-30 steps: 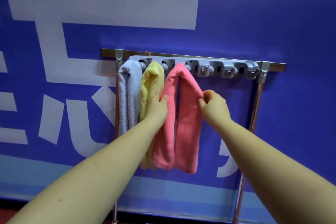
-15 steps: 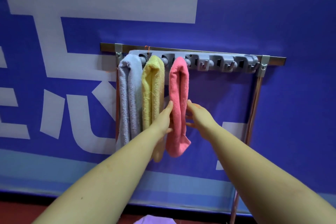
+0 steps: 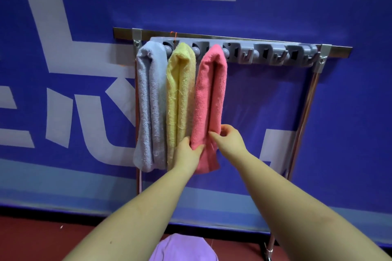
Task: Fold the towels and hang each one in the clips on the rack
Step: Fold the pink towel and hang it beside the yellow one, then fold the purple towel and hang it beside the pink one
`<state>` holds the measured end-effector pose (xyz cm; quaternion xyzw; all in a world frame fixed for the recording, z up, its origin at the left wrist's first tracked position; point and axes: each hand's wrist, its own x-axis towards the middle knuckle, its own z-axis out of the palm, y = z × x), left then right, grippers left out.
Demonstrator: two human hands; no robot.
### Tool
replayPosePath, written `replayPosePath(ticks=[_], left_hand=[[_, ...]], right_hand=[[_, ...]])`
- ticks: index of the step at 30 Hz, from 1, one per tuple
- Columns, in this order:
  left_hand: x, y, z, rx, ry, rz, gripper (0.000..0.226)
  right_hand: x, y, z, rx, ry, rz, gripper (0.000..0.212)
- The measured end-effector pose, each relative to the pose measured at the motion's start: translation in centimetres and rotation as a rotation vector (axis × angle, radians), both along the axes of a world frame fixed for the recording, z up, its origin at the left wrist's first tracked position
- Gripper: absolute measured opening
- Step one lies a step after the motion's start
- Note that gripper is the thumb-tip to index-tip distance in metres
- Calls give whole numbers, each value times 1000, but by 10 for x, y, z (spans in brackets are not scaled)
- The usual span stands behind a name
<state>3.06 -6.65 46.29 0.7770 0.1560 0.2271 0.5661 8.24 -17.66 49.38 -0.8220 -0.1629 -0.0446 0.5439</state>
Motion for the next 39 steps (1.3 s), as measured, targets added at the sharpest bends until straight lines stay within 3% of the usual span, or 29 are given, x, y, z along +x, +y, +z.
replayPosePath(ticks=[5, 11, 14, 19, 24, 28, 33, 39], left_hand=[[4, 10, -14, 207, 46, 126, 33], [2, 13, -22, 258, 122, 201, 35], [-5, 2, -25, 192, 100, 10, 44], [-13, -13, -32, 89, 38, -294, 36], [-29, 0, -24, 160, 118, -333, 38], [-50, 13, -20, 319, 275, -324, 63], [-83, 24, -9, 769, 364, -291, 67], [-124, 16, -18, 1118, 421, -329, 65]], right_hand=[[-2, -7, -7, -154, -96, -99, 5], [-6, -27, -10, -176, -131, -157, 7], [-18, -22, -15, -111, -86, -87, 11], [-37, -10, -27, 56, 89, 92, 30], [-55, -20, -25, 35, 110, 144, 35], [-71, -33, -18, -262, 59, 75, 54], [-100, -49, -10, -742, -102, 97, 62], [-130, -55, -29, -1008, -149, 154, 74]])
